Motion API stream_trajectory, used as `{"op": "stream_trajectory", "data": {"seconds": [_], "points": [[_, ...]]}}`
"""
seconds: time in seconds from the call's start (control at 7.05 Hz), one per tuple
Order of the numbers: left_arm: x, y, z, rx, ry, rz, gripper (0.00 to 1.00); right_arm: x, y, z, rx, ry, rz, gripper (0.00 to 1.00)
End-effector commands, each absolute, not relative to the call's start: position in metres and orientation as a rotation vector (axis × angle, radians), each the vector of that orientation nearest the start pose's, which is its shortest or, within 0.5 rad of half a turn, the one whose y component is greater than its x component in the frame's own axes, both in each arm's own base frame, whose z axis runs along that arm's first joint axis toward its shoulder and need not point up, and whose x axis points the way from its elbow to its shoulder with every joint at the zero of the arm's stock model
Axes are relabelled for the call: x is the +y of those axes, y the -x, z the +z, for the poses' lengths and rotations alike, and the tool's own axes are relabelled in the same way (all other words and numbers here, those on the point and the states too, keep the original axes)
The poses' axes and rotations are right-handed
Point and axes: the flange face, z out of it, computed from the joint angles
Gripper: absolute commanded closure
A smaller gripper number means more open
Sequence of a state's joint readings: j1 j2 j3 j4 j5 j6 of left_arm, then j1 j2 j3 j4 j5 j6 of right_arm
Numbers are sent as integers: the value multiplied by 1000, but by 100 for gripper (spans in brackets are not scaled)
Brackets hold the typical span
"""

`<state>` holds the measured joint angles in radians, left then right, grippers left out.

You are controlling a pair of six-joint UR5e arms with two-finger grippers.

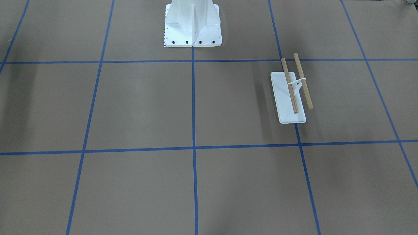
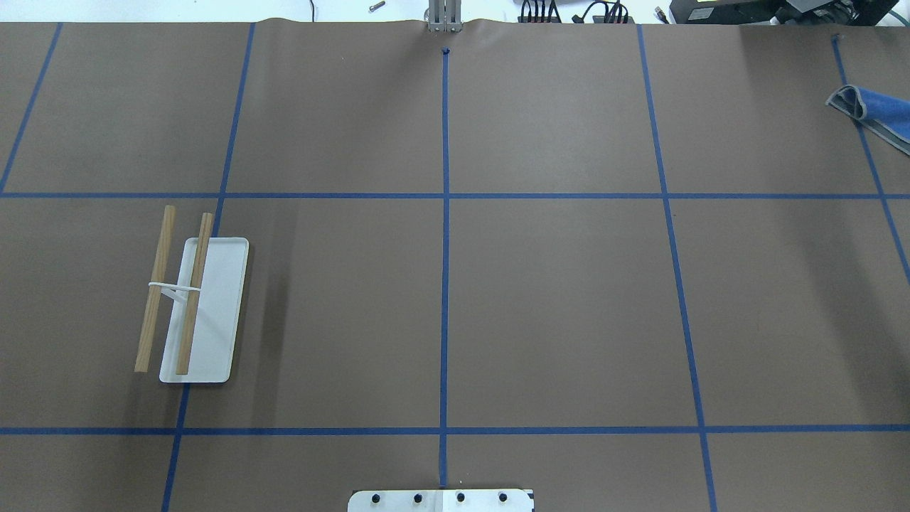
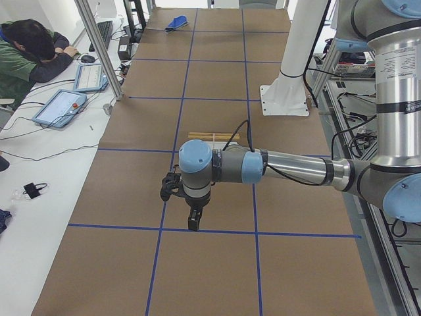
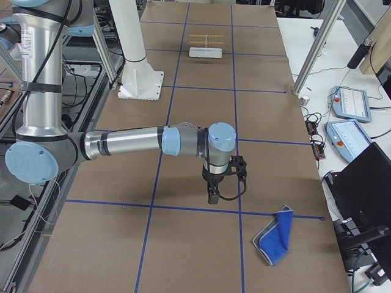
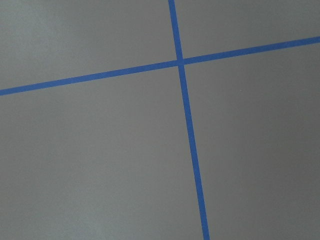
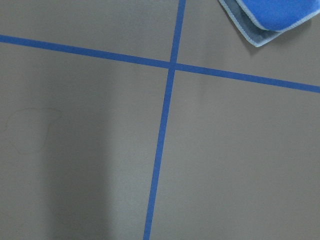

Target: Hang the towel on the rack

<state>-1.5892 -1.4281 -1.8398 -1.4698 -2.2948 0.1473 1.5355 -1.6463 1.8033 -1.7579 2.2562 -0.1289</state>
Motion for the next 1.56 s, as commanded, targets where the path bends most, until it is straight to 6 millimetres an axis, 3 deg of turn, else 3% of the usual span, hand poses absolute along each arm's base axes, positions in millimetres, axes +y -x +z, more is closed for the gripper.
{"op": "stream_trajectory", "data": {"seconds": [0.0, 0.43, 0.85, 0.99, 1.14, 1.28, 1.42], "points": [[-429, 75, 603, 720, -89, 133, 1, -455, -54, 605, -687, -4, -149, 0], [-430, 75, 583, 715, -131, 149, 1, -457, -54, 603, -684, -6, -150, 0], [-441, 76, 569, 699, -294, 205, 1, -476, -49, 580, -675, -99, -186, 0], [-444, 76, 568, 697, -305, 210, 1, -485, -46, 566, -669, -231, -235, 0], [-470, 76, 548, 689, -370, 234, 1, -498, -45, 542, -652, -415, -297, 0], [-497, 77, 555, 685, -420, 250, 1, -503, -44, 550, -677, -451, -279, 0], [-509, 77, 558, 684, -477, 249, 1, -504, -43, 557, -714, -399, -159, 0]]}}
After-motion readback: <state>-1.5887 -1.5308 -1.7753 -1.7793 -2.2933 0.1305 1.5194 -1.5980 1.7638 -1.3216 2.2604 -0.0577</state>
